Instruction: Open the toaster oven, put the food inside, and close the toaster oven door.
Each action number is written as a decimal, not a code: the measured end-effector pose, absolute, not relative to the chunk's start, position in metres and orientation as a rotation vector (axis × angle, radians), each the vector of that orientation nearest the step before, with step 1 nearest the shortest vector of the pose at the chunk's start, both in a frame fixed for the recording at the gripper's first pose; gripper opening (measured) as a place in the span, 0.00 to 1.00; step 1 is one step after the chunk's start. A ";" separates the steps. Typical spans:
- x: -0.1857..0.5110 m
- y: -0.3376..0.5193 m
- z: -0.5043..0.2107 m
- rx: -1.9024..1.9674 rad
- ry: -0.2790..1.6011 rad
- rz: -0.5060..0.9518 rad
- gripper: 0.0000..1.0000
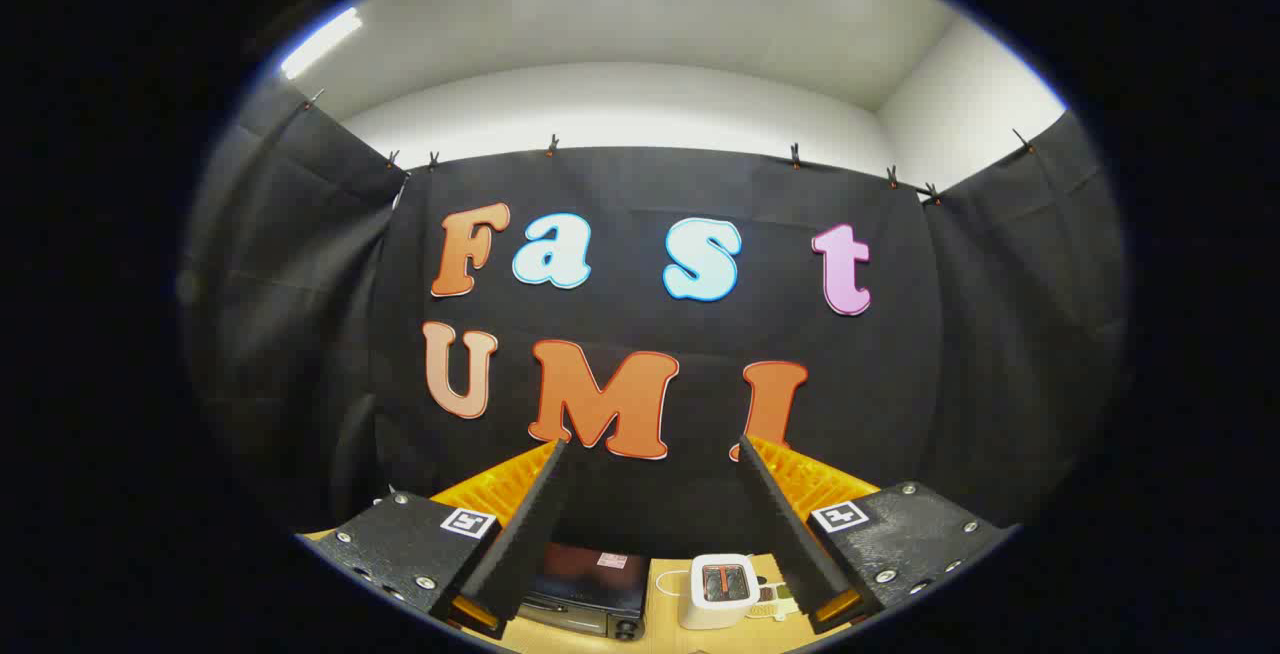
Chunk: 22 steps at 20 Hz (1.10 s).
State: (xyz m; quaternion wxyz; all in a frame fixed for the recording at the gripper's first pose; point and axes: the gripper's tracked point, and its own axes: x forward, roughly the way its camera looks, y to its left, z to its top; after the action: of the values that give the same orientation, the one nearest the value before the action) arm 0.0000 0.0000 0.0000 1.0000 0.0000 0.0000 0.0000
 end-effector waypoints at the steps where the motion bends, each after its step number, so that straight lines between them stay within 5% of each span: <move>1: -0.001 0.005 0.006 0.001 -0.017 0.011 1.00; 22: -0.007 -0.002 0.020 0.049 -0.005 0.010 0.99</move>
State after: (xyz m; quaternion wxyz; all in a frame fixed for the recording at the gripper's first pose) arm -0.0074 -0.0022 0.0195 0.9997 0.0244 -0.0027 0.0050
